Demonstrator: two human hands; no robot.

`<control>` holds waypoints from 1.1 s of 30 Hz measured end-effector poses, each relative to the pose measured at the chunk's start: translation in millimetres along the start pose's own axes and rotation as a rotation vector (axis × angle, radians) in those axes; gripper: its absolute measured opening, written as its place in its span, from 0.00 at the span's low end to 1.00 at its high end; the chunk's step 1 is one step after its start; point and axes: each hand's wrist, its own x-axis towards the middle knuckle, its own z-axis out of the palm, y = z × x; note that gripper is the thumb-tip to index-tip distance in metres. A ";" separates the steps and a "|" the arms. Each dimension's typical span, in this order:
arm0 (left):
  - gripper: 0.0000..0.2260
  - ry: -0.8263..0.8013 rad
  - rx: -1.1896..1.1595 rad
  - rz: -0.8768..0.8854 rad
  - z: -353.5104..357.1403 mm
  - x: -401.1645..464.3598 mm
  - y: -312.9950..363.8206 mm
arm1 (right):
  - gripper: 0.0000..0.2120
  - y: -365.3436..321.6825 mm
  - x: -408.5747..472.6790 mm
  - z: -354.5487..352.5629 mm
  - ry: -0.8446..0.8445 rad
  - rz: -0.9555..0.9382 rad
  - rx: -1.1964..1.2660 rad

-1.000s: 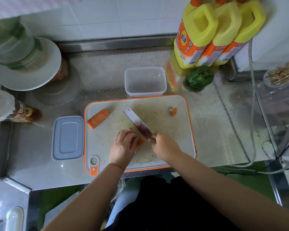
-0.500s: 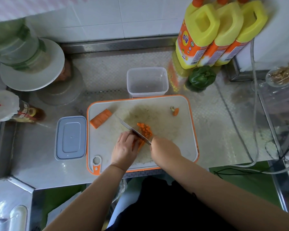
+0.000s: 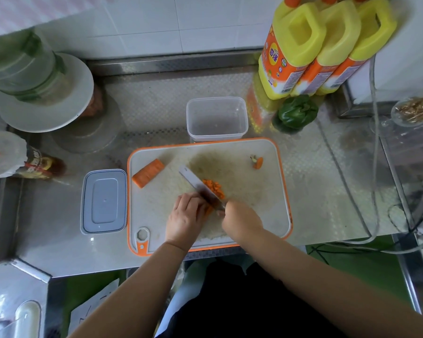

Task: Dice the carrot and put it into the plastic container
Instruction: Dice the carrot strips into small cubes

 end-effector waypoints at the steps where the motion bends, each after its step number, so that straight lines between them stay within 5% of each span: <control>1: 0.08 0.005 -0.008 0.005 -1.1 0.1 0.4 | 0.11 1.7 2.5 -2.0 -0.009 0.000 0.040; 10: 0.09 0.054 -0.072 -0.105 -6.8 -3.8 4.4 | 0.13 7.4 -13.8 -3.6 0.149 -0.122 -0.063; 33: 0.09 0.018 0.026 -0.064 1.1 -8.1 0.1 | 0.10 -11.6 -7.2 13.9 0.031 0.003 -0.138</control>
